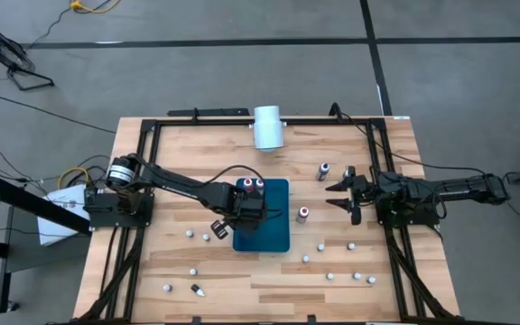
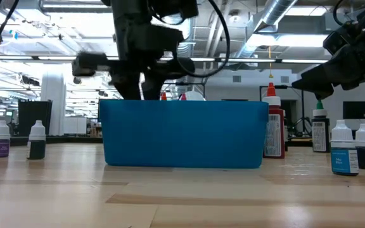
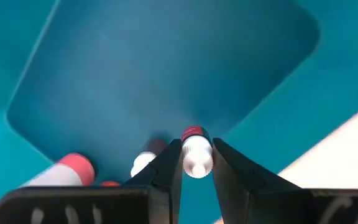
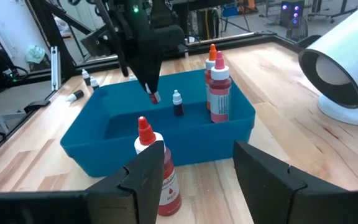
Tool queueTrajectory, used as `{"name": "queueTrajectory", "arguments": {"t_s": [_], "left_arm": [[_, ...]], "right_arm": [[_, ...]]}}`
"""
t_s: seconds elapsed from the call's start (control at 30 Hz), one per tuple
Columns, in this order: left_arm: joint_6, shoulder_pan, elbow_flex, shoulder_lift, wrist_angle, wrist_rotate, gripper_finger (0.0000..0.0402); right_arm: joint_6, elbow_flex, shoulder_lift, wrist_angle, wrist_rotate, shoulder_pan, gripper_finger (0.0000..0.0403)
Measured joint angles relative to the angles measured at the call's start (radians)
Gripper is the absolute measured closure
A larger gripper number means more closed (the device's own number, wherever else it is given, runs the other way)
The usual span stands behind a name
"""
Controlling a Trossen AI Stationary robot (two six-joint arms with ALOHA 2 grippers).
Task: Pick & Place food coloring
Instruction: Put the small red food coloring bottle into the blue bin
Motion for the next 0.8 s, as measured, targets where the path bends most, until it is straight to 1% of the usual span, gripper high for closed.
{"name": "queueTrajectory", "arguments": {"t_s": [0.3,0.5,0.8], "left_arm": [[0.004,0.005,-0.002,0.019,-0.001,-0.013,0.0338],[0.048,0.005,-0.002,0.025,0.004,-0.013,0.0338],[0.049,0.007,-0.002,0.025,-0.004,-0.015,0.0338]], "right_arm": [[0.000,0.000,0.000,0.003,0.000,0.000,0.0219],[0.000,0.000,0.000,0.001,0.000,0.000,0.0219],[0.000,0.000,0.000,0.001,0.000,0.000,0.0219]]}}
